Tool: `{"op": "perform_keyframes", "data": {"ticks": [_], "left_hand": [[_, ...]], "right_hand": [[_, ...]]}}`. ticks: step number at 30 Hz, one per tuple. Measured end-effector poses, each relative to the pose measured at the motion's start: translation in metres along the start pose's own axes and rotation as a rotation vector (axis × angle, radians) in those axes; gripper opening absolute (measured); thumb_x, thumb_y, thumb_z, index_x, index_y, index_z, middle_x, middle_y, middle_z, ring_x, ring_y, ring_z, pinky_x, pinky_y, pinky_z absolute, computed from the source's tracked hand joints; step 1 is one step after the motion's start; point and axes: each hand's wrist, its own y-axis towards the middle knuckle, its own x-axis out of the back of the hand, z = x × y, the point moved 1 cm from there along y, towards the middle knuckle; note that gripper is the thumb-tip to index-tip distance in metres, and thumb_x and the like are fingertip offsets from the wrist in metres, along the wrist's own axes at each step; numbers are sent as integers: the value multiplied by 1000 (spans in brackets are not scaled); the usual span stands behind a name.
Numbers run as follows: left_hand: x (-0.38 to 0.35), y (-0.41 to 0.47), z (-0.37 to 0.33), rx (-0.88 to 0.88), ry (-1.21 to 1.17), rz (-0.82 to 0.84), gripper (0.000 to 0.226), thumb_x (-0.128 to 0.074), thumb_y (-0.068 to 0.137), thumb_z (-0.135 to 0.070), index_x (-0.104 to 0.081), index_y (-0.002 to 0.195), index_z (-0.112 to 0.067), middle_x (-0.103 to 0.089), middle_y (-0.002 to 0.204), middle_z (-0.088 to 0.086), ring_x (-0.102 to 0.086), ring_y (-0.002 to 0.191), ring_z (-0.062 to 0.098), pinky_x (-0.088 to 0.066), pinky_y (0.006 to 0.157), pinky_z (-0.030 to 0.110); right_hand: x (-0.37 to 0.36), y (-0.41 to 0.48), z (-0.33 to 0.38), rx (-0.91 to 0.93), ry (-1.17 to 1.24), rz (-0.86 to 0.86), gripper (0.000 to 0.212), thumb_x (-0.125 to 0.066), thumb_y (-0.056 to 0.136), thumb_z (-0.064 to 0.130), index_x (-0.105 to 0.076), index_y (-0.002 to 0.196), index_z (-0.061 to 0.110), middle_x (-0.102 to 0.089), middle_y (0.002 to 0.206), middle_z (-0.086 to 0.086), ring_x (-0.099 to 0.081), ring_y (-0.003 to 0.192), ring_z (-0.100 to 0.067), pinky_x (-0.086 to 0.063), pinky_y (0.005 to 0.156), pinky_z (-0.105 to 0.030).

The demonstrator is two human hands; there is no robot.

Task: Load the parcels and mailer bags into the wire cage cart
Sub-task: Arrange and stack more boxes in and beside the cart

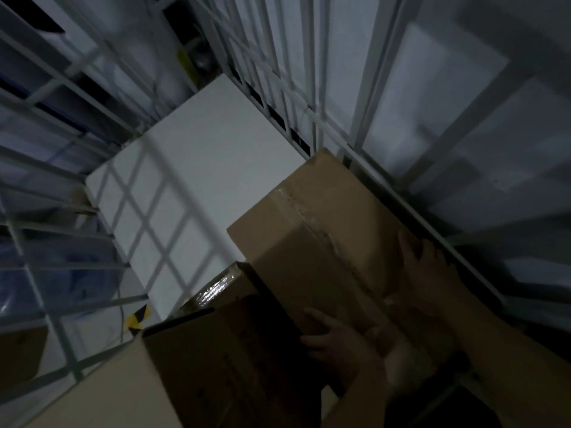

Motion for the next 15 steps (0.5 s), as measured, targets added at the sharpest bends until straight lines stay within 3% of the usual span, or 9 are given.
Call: {"op": "perform_keyframes", "data": {"ticks": [1, 3, 4, 6, 8, 10, 13, 15], "left_hand": [[29, 2, 4, -3, -57, 127, 152, -93, 46, -54, 5, 155, -15, -38, 137, 41, -53, 106, 50, -47, 94, 53], [45, -14, 11, 99, -121, 72, 141, -96, 51, -44, -11, 157, -7, -34, 135, 44, -53, 100, 46, -47, 93, 50], [49, -15, 10, 64, -125, 60, 130, -90, 66, -36, -3, 157, -4, -29, 137, 45, -53, 102, 46, -46, 97, 51], [45, -21, 13, 69, -15, 67, 126, -72, 86, -38, 34, 148, -11, -15, 145, 41, -48, 112, 45, -40, 105, 47], [49, -14, 13, 114, -57, 149, 128, -69, 88, -47, 41, 143, -10, -6, 147, 36, -48, 116, 42, -41, 104, 43], [71, -17, 15, 101, -18, 143, 103, -56, 98, -41, 25, 151, -5, -8, 154, 34, -46, 126, 42, -40, 106, 46], [133, -33, 12, -199, 240, 238, 56, -35, 106, -33, -30, 151, -1, -31, 153, 22, -34, 140, 39, -24, 112, 61], [175, -43, 7, -302, 321, 247, 45, -35, 106, -26, -42, 144, -1, -36, 149, 22, -36, 137, 42, -26, 112, 64]], "right_hand": [[-3, 0, 2, -2, -10, -15, 148, -76, 67, 72, 44, 142, 30, 17, 162, -20, -2, 150, -41, -19, 119, -58], [-2, -1, 8, -34, 38, -33, 144, -79, 71, 62, 38, 147, 27, 19, 162, -20, 4, 150, -41, -15, 120, -58], [-2, -1, 10, -47, 32, -66, 141, -80, 74, 56, 34, 150, 22, 19, 162, -21, 7, 150, -41, -13, 120, -59], [-3, -2, 18, -65, -17, -168, 130, -79, 78, 44, 21, 154, 12, 15, 163, -22, 10, 151, -40, -13, 120, -59], [-4, -7, 32, -75, -5, -236, 97, -63, 94, 33, 5, 157, 5, 10, 165, -19, 7, 152, -38, -14, 121, -59], [-6, -22, 44, -73, 75, -288, 64, -46, 103, 34, -19, 156, 11, 7, 166, -15, 4, 152, -35, -15, 121, -56], [-6, -68, 54, -4, 120, -445, 55, -45, 103, 36, -33, 153, 18, -4, 166, -14, -9, 151, -33, -18, 120, -55], [5, -99, 57, 28, 158, -532, 50, -42, 104, 28, -35, 153, 20, -21, 164, -13, -23, 147, -31, -21, 118, -44]]}}
